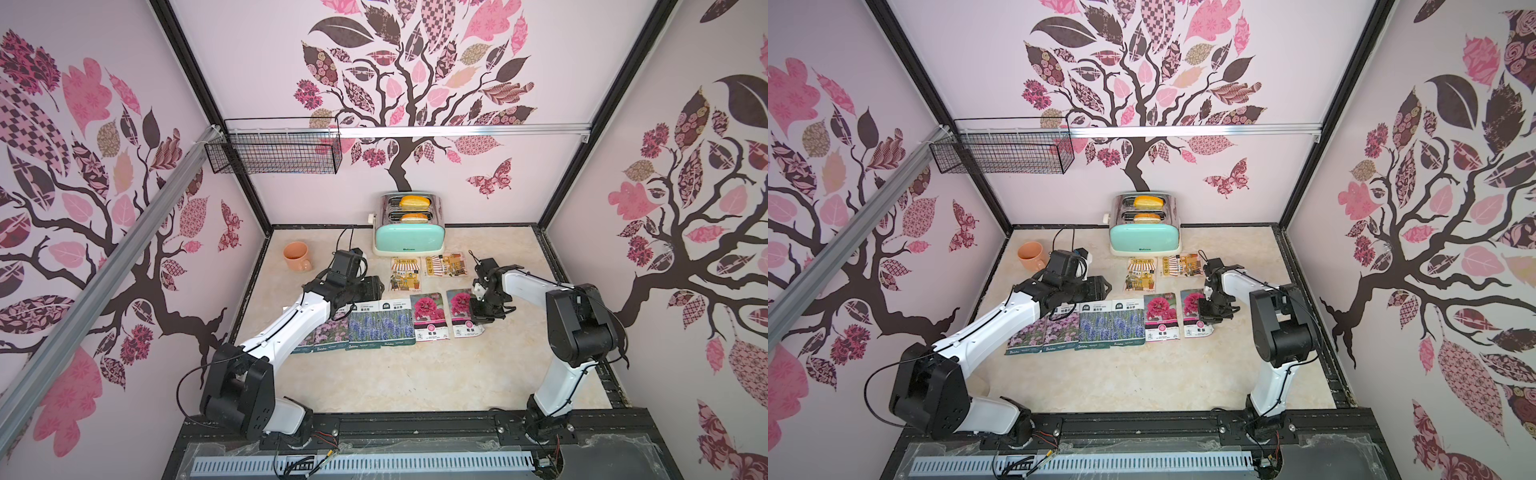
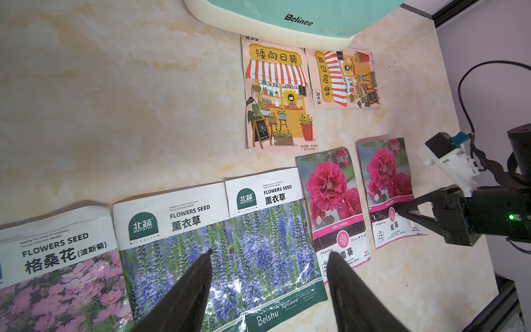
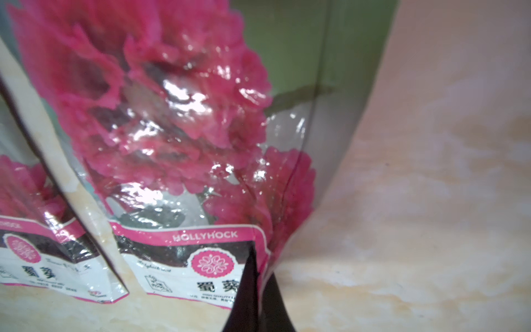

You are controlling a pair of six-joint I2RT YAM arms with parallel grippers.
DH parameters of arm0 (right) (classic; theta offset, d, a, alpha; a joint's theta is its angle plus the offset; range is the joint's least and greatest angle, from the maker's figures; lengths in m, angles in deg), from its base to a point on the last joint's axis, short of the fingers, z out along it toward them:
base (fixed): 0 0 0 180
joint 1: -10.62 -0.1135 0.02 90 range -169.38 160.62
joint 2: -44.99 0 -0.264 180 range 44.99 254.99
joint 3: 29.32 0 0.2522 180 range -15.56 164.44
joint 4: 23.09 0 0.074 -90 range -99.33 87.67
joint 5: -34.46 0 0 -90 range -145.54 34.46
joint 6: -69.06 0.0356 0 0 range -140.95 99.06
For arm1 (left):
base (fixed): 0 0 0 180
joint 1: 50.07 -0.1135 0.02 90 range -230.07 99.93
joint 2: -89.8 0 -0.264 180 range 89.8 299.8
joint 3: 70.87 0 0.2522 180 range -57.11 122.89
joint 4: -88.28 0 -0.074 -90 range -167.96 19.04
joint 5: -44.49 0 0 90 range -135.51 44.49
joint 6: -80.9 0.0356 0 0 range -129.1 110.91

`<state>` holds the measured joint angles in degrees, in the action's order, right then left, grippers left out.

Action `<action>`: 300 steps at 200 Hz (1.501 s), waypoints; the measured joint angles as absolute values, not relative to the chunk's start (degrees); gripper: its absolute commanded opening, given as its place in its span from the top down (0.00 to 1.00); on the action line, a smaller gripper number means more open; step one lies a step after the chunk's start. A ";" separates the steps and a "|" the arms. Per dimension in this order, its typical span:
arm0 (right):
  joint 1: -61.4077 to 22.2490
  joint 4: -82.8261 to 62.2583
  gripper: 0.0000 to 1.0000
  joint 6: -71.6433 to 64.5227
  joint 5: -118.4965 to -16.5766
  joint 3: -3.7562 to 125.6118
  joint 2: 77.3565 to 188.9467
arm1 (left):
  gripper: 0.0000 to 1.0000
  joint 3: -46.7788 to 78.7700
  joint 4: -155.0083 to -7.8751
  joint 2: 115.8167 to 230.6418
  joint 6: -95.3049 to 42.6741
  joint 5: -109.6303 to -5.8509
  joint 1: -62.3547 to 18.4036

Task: Arrange the seed packets in a row
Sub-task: Place the seed packet at the center of the board.

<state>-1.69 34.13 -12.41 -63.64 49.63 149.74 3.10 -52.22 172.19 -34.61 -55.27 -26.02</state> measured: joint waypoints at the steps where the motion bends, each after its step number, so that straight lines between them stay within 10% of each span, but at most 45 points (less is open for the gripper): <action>1: -1.69 34.13 1.00 -12.41 -63.66 49.63 149.74 | 0.34 3.10 -52.22 172.23 -34.61 -55.27 -26.02; 300: -2.50 33.82 0.68 -12.06 -64.05 47.44 147.92 | 0.35 3.07 -53.05 174.62 -34.96 -56.34 -26.02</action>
